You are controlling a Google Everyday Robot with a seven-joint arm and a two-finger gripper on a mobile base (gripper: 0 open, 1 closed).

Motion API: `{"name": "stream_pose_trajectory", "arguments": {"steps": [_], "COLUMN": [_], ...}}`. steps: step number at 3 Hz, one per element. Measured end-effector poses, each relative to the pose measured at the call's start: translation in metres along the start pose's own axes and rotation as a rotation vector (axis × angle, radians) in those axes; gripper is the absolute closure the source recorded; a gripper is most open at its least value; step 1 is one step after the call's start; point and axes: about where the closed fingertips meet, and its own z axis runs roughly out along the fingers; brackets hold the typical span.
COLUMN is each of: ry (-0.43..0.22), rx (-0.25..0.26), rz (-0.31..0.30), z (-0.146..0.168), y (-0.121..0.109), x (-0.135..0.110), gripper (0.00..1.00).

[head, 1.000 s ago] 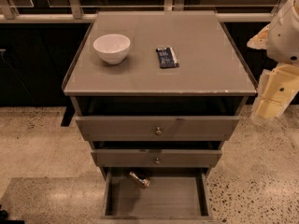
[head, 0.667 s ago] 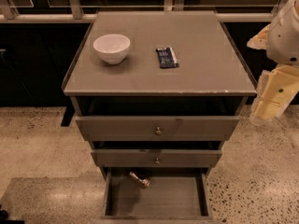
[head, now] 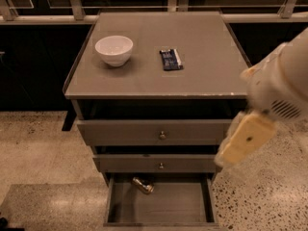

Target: Pick orange can from bottom drawer and place on counter

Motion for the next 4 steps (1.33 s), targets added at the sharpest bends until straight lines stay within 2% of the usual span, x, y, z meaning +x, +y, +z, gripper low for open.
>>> {"name": "stream_pose_trajectory", "arguments": {"steps": [1,2,3,4], "ry": [-0.107,-0.194,-0.193,-0.205], "rx": [-0.047,-0.162,-0.146,-0.122], "rz": [0.091,0.207,0.189,0.224], "z": [0.04,0.097,0.094,0.106], "y": [0.044,0.096,0.098,0.116], "x": [-0.003,0.003,0.0,0.006], "gripper": [0.0,0.0,0.0,0.0]}}
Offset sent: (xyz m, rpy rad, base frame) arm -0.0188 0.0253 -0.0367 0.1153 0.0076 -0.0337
